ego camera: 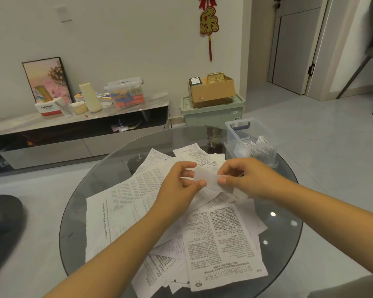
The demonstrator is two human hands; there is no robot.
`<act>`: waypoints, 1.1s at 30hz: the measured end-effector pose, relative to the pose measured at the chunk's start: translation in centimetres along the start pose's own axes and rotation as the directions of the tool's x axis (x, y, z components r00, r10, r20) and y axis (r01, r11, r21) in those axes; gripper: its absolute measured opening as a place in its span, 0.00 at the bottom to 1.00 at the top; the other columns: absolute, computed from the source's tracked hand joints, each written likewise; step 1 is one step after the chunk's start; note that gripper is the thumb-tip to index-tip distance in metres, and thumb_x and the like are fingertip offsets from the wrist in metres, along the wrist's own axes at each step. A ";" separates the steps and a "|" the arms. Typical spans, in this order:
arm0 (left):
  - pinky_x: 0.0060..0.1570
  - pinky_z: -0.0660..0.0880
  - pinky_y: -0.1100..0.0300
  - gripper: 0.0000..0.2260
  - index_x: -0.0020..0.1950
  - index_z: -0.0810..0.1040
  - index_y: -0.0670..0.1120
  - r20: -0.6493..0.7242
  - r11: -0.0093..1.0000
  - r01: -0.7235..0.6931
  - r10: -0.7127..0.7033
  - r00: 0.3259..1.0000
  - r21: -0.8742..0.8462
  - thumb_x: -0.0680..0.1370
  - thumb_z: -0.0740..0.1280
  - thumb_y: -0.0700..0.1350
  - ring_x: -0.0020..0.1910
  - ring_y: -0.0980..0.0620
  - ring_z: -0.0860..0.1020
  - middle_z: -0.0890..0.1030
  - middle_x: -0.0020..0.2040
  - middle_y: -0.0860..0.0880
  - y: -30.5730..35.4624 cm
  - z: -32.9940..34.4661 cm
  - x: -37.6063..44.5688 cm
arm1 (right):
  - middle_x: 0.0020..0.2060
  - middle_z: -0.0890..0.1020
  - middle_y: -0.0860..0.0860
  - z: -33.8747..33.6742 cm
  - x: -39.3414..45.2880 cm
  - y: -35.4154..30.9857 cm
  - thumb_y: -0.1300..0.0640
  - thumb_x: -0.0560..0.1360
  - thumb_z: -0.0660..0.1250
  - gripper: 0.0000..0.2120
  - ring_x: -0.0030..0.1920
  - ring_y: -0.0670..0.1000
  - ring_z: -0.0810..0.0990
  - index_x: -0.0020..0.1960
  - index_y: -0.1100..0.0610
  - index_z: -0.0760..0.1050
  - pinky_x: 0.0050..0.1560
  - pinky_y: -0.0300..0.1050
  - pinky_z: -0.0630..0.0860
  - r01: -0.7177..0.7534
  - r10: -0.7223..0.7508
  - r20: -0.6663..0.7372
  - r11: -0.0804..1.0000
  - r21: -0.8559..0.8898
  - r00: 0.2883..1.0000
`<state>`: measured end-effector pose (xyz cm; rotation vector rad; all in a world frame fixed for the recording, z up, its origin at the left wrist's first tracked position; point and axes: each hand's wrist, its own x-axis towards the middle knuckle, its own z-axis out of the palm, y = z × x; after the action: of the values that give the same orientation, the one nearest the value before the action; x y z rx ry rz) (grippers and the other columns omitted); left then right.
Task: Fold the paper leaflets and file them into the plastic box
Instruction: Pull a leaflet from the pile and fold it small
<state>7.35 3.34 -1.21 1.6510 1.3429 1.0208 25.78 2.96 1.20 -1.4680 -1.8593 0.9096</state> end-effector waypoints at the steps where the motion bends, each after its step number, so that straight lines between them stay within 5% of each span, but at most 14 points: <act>1: 0.48 0.77 0.63 0.19 0.61 0.70 0.54 -0.012 0.999 -0.016 0.016 1.000 0.035 0.73 0.72 0.45 0.42 0.59 0.80 0.77 0.52 0.55 0.1 0.3 -0.1 | 0.36 0.78 0.46 -0.2 -0.2 0.1 0.53 0.74 0.69 0.03 0.36 0.44 0.75 0.42 0.49 0.79 0.33 0.32 0.70 -0.003 0.003 -0.020 1.000 0.011 1.000; 7: 0.53 0.77 0.62 0.12 0.57 0.76 0.57 0.112 0.983 -0.121 0.106 0.988 0.137 0.74 0.70 0.52 0.47 0.62 0.80 0.80 0.50 0.62 0.7 1.4 -0.6 | 0.35 0.77 0.47 -1.0 -0.9 0.3 0.53 0.73 0.70 0.02 0.35 0.44 0.73 0.41 0.47 0.80 0.35 0.37 0.73 0.009 -0.006 -0.142 1.000 0.015 0.990; 9: 0.57 0.76 0.59 0.18 0.64 0.74 0.57 0.160 0.985 -0.127 0.108 0.981 0.117 0.74 0.69 0.54 0.52 0.62 0.79 0.76 0.51 0.69 0.9 2.0 -0.8 | 0.36 0.78 0.46 -1.1 -1.2 0.3 0.53 0.72 0.71 0.03 0.35 0.43 0.73 0.40 0.46 0.80 0.34 0.35 0.72 0.015 -0.012 -0.131 1.000 0.020 0.991; 14: 0.59 0.73 0.60 0.28 0.76 0.58 0.55 0.111 0.979 -0.128 0.111 0.988 0.160 0.78 0.63 0.55 0.58 0.59 0.75 0.70 0.69 0.55 1.0 2.4 -0.6 | 0.36 0.78 0.46 -1.0 -1.6 0.4 0.52 0.72 0.71 0.02 0.36 0.44 0.73 0.41 0.48 0.80 0.35 0.35 0.71 0.014 -0.009 -0.116 0.999 0.040 0.993; 18: 0.66 0.67 0.61 0.23 0.75 0.62 0.53 0.287 0.884 -0.322 0.229 0.930 0.339 0.80 0.58 0.53 0.67 0.60 0.67 0.68 0.71 0.56 0.8 2.5 -0.5 | 0.38 0.79 0.48 -0.7 -1.7 0.7 0.53 0.73 0.70 0.02 0.37 0.43 0.73 0.44 0.50 0.82 0.37 0.33 0.72 0.005 0.007 -0.129 0.996 0.092 0.992; 21: 0.54 0.69 0.71 0.12 0.61 0.77 0.53 0.271 0.899 -0.333 0.257 0.928 0.286 0.82 0.57 0.49 0.55 0.63 0.74 0.78 0.56 0.59 0.9 3.0 -0.8 | 0.36 0.80 0.47 -0.6 -1.7 0.8 0.53 0.71 0.72 0.02 0.36 0.42 0.73 0.42 0.51 0.83 0.38 0.30 0.70 0.021 -0.007 -0.133 0.994 0.109 0.991; 24: 0.45 0.72 0.73 0.11 0.53 0.81 0.52 0.209 0.945 -0.234 0.188 0.960 0.227 0.81 0.59 0.48 0.44 0.66 0.78 0.82 0.42 0.58 0.8 3.1 -0.7 | 0.35 0.78 0.44 -0.3 -1.6 0.9 0.53 0.68 0.75 0.05 0.35 0.42 0.71 0.42 0.51 0.80 0.34 0.28 0.68 0.038 -0.019 -0.235 0.996 0.079 0.972; 28: 0.46 0.75 0.70 0.11 0.48 0.82 0.49 0.236 0.975 -0.159 0.121 0.964 0.152 0.81 0.60 0.46 0.39 0.63 0.81 0.83 0.39 0.55 1.0 2.7 -0.4 | 0.42 0.79 0.42 -0.5 -1.4 1.2 0.53 0.71 0.72 0.06 0.41 0.43 0.75 0.47 0.46 0.79 0.39 0.33 0.70 0.040 -0.041 -0.185 0.999 -0.010 0.982; 33: 0.39 0.73 0.72 0.08 0.48 0.80 0.47 0.297 0.994 -0.074 0.049 0.954 0.075 0.80 0.62 0.45 0.37 0.60 0.82 0.84 0.38 0.53 1.3 2.6 -0.6 | 0.25 0.77 0.39 -0.2 -1.3 1.3 0.55 0.73 0.71 0.05 0.28 0.36 0.74 0.38 0.48 0.79 0.30 0.26 0.69 0.052 -0.050 -0.161 0.999 0.009 0.986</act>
<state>10.17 2.32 -1.10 1.8365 1.1555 0.7238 26.95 1.88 0.20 -1.4352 -1.7613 0.7544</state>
